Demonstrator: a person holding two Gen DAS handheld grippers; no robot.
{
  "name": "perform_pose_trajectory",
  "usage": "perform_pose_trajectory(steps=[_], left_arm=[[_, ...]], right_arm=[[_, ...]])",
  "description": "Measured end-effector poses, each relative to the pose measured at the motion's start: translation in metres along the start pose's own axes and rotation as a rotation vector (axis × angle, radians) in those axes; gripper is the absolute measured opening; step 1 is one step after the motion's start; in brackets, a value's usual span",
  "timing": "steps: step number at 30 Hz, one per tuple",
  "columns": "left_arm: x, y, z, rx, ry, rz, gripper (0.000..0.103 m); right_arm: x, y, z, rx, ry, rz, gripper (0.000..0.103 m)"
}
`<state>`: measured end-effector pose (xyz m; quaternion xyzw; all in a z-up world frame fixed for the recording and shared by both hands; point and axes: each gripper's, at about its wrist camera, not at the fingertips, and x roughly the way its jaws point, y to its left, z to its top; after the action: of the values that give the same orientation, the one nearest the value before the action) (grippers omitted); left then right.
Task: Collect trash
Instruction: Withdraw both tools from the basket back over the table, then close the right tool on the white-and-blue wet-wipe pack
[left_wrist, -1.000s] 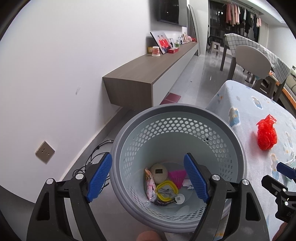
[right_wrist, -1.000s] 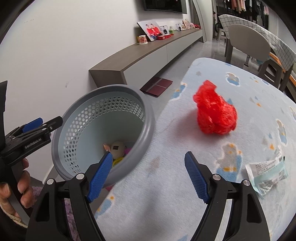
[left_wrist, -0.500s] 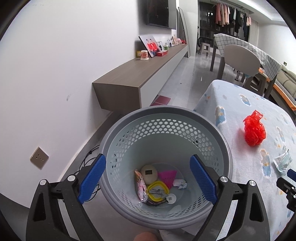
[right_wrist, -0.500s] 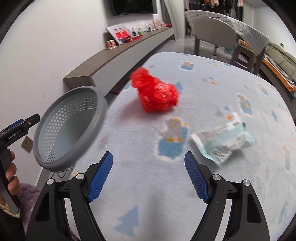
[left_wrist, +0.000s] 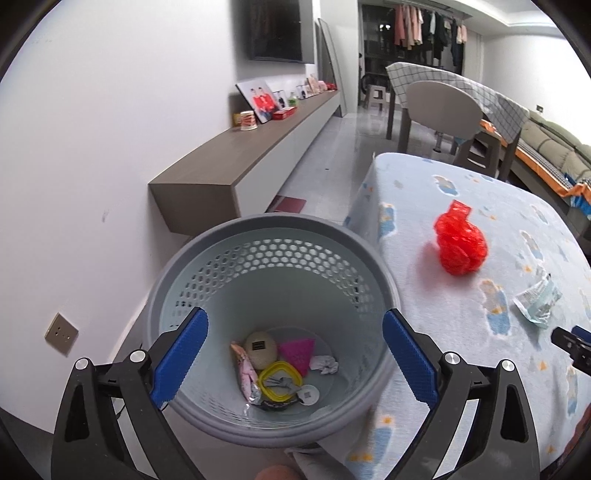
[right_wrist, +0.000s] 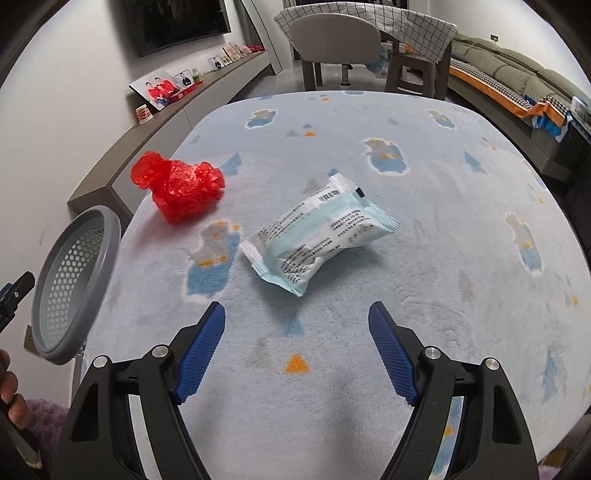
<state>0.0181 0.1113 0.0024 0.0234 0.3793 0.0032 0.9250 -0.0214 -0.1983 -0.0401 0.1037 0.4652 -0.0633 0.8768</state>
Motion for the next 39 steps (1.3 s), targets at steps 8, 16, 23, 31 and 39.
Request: perform_pose_trajectory(steps=[8,16,23,31,39], left_arm=[[-0.002,-0.036,-0.007,0.071,-0.003,-0.057,0.094],[0.0,-0.047,-0.012,0.095,0.006,-0.069,0.094],[0.002,-0.045,-0.011,0.076,0.02,-0.088,0.094],[0.004,-0.047,-0.012,0.083,0.025,-0.085,0.094],[0.006,-0.048,-0.013,0.088,0.029,-0.07,0.094]], right_arm=[[0.031,-0.007,0.015,0.022,0.011,-0.053,0.077],[0.038,-0.033,0.016,0.069,0.019,-0.144,0.077],[0.019,-0.058,0.017,0.128,-0.011,-0.111,0.077],[-0.004,-0.026,0.021,-0.042,-0.02,-0.005,0.077],[0.006,0.003,0.026,-0.253,0.097,0.163,0.077]])
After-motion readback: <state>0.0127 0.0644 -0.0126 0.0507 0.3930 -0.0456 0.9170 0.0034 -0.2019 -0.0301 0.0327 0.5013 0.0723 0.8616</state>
